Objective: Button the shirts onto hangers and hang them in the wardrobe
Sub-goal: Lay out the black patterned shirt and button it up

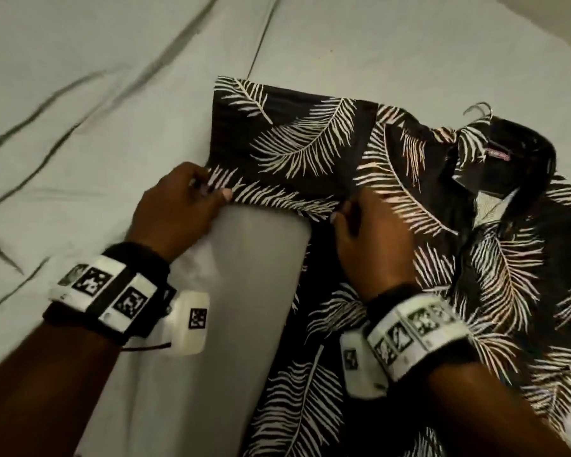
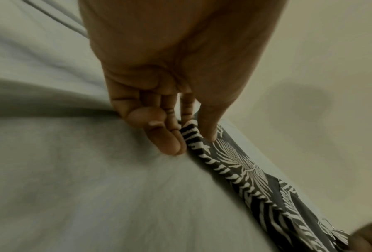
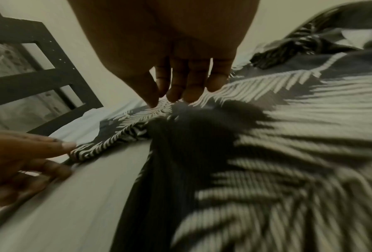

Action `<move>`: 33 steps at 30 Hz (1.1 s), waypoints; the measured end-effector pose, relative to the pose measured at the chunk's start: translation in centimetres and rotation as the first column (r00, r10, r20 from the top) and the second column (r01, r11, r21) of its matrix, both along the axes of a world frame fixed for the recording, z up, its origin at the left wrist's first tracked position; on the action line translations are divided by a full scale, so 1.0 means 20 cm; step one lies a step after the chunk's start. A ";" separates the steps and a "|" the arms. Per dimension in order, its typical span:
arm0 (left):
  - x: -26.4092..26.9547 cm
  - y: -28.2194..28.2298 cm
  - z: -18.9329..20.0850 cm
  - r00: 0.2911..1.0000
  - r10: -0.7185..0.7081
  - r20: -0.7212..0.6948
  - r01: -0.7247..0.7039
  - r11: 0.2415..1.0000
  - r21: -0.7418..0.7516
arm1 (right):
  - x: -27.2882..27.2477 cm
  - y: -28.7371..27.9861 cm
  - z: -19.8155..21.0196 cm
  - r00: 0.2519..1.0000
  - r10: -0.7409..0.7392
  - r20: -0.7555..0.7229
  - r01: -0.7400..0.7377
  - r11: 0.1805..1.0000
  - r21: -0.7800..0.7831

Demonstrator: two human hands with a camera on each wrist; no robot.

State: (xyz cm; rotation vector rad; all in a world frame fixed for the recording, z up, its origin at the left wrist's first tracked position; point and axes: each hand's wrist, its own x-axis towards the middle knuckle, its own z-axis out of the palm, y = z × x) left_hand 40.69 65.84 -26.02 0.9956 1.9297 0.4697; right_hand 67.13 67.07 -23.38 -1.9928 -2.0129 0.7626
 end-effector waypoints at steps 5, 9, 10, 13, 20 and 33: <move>-0.05 0.05 -0.02 0.987 0.145 0.071 -0.143 0.989 -0.029 | 0.03 -0.35 -0.11 0.976 0.172 -0.131 -0.193 0.966 -0.172; -0.03 -0.01 0.09 0.943 0.045 -0.329 -0.045 0.999 0.010 | 0.05 -0.25 -0.09 0.926 0.366 -0.089 -0.376 0.892 -0.250; 0.01 -0.08 0.13 0.919 0.020 -0.393 -0.008 0.999 0.031 | 0.04 -0.19 -0.07 0.900 0.429 -0.075 -0.435 0.874 -0.217; 0.20 -0.51 0.25 0.901 -0.136 -0.411 0.165 0.986 0.035 | 0.03 -0.02 -0.04 0.764 0.641 0.067 -0.629 0.765 -0.141; 0.63 -1.66 0.16 0.894 -0.388 -0.223 0.323 0.904 -0.279 | -0.04 0.15 0.02 0.233 0.888 0.396 -0.899 0.352 -0.260; 0.74 -2.02 0.16 0.959 0.185 -0.216 -0.191 0.981 -0.010 | -0.14 0.16 0.06 0.079 0.916 0.394 -0.923 0.217 -0.319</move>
